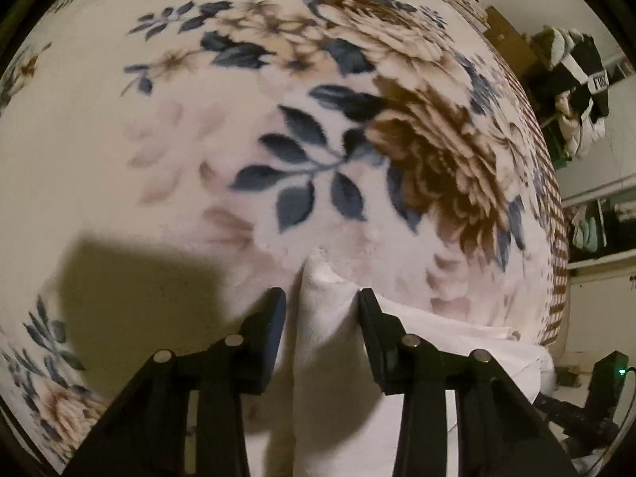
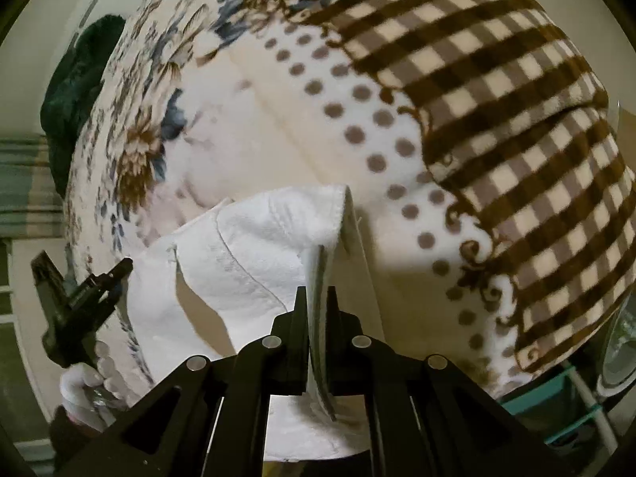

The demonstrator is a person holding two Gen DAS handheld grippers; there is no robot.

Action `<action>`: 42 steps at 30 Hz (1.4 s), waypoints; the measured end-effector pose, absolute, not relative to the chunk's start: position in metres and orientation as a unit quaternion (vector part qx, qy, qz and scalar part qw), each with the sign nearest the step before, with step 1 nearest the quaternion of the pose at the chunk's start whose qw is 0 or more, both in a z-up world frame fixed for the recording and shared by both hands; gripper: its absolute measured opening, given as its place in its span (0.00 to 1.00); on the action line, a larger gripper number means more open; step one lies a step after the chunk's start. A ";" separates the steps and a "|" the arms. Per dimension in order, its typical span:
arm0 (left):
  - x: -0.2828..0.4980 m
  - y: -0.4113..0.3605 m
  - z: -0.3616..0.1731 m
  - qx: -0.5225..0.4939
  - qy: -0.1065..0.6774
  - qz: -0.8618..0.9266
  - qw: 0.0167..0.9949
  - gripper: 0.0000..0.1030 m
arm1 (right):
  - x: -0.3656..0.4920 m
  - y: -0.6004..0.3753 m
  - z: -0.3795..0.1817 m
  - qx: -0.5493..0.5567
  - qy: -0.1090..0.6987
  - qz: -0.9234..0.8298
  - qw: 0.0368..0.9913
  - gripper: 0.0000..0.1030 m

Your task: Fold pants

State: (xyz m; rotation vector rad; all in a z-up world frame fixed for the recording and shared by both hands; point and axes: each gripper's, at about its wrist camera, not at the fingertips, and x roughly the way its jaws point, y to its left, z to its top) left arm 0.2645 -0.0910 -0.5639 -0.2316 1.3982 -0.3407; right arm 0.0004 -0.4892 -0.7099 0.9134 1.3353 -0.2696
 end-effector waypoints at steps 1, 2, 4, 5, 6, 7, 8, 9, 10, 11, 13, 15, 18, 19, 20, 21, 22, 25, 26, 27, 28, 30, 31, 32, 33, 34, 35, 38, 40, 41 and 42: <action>0.265 -0.087 -0.562 -0.123 0.641 -0.152 0.742 0.34 | 0.004 -0.489 -0.713 0.407 0.600 -0.118 0.679 0.06; 0.265 -0.084 -0.560 -0.134 0.641 -0.151 0.741 0.34 | 0.010 -0.487 -0.717 0.411 0.608 -0.104 0.671 0.06; 0.260 -0.072 -0.546 -0.160 0.635 -0.146 0.741 0.34 | 0.016 -0.488 -0.718 0.422 0.610 -0.078 0.666 0.11; 0.258 -0.069 -0.540 -0.169 0.632 -0.144 0.742 0.34 | 0.019 -0.489 -0.713 0.416 0.611 -0.065 0.671 0.28; 0.253 -0.062 -0.533 -0.179 0.627 -0.143 0.744 0.34 | 0.018 -0.490 -0.709 0.413 0.609 -0.053 0.675 0.41; 0.247 -0.056 -0.526 -0.186 0.622 -0.139 0.748 0.36 | 0.015 -0.492 -0.706 0.418 0.601 -0.042 0.680 0.61; 0.242 -0.052 -0.520 -0.189 0.616 -0.133 0.753 0.40 | 0.011 -0.495 -0.704 0.424 0.593 -0.038 0.683 0.70; 0.236 -0.049 -0.515 -0.188 0.610 -0.125 0.759 0.49 | 0.008 -0.498 -0.704 0.431 0.589 -0.033 0.682 0.74; 0.228 -0.046 -0.510 -0.181 0.608 -0.113 0.765 0.55 | 0.007 -0.500 -0.707 0.434 0.592 -0.033 0.678 0.81; 0.224 -0.045 -0.509 -0.178 0.605 -0.110 0.768 0.62 | 0.008 -0.502 -0.712 0.437 0.594 -0.034 0.674 0.86; 0.215 -0.044 -0.507 -0.170 0.599 -0.100 0.776 0.64 | 0.011 -0.506 -0.727 0.455 0.596 -0.029 0.662 0.88; 0.206 -0.045 -0.511 -0.156 0.601 -0.089 0.779 0.64 | 0.014 -0.507 -0.744 0.486 0.596 -0.025 0.639 0.88; 0.199 -0.053 -0.520 -0.142 0.612 -0.085 0.773 0.64 | 0.024 -0.492 -0.750 0.502 0.585 -0.006 0.638 0.38; 0.196 -0.055 -0.521 -0.138 0.613 -0.085 0.773 0.64 | 0.031 -0.483 -0.744 0.465 0.600 -0.010 0.651 0.28; 0.195 -0.056 -0.522 -0.137 0.613 -0.085 0.774 0.64 | 0.033 -0.476 -0.734 0.435 0.603 -0.020 0.668 0.16; 0.194 -0.057 -0.521 -0.139 0.612 -0.087 0.774 0.64 | 0.032 -0.475 -0.728 0.428 0.601 -0.031 0.674 0.12; 0.193 -0.060 -0.520 -0.140 0.610 -0.090 0.775 0.64 | 0.027 -0.480 -0.718 0.438 0.585 -0.043 0.681 0.12; 0.195 -0.066 -0.521 -0.145 0.610 -0.096 0.773 0.64 | 0.015 -0.496 -0.699 0.449 0.551 -0.071 0.700 0.11; 0.195 -0.069 -0.522 -0.145 0.612 -0.098 0.772 0.64 | 0.011 -0.503 -0.695 0.450 0.544 -0.085 0.704 0.11; 0.196 -0.072 -0.523 -0.143 0.613 -0.100 0.771 0.65 | 0.010 -0.508 -0.695 0.449 0.543 -0.088 0.704 0.11; 0.197 -0.075 -0.526 -0.138 0.615 -0.102 0.770 0.66 | 0.010 -0.513 -0.698 0.451 0.547 -0.084 0.700 0.11; 0.198 -0.082 -0.533 -0.131 0.622 -0.106 0.765 0.69 | 0.012 -0.517 -0.710 0.447 0.568 -0.077 0.686 0.14; 0.198 -0.086 -0.538 -0.124 0.630 -0.106 0.759 0.69 | 0.016 -0.517 -0.716 0.438 0.580 -0.076 0.683 0.15; 0.196 -0.088 -0.541 -0.122 0.635 -0.107 0.755 0.69 | 0.016 -0.520 -0.721 0.439 0.588 -0.071 0.676 0.27; 0.193 -0.089 -0.541 -0.124 0.639 -0.110 0.751 0.69 | 0.012 -0.523 -0.723 0.439 0.596 -0.070 0.669 0.37; 0.189 -0.089 -0.540 -0.127 0.640 -0.111 0.749 0.69 | 0.009 -0.528 -0.724 0.438 0.605 -0.077 0.660 0.53; 0.183 -0.088 -0.536 -0.130 0.640 -0.112 0.749 0.69 | 0.004 -0.532 -0.720 0.441 0.598 -0.085 0.664 0.55; 0.159 -0.083 -0.527 -0.147 0.638 -0.112 0.748 0.69 | -0.023 -0.543 -0.702 0.451 0.576 -0.102 0.673 0.63; 0.141 -0.083 -0.528 -0.153 0.645 -0.111 0.740 0.70 | -0.049 -0.543 -0.700 0.472 0.574 -0.107 0.661 0.63; 0.135 -0.083 -0.530 -0.152 0.648 -0.110 0.738 0.70 | -0.061 -0.542 -0.704 0.486 0.577 -0.106 0.648 0.63; 0.126 -0.086 -0.535 -0.146 0.654 -0.109 0.735 0.70 | -0.075 -0.538 -0.710 0.503 0.581 -0.107 0.631 0.63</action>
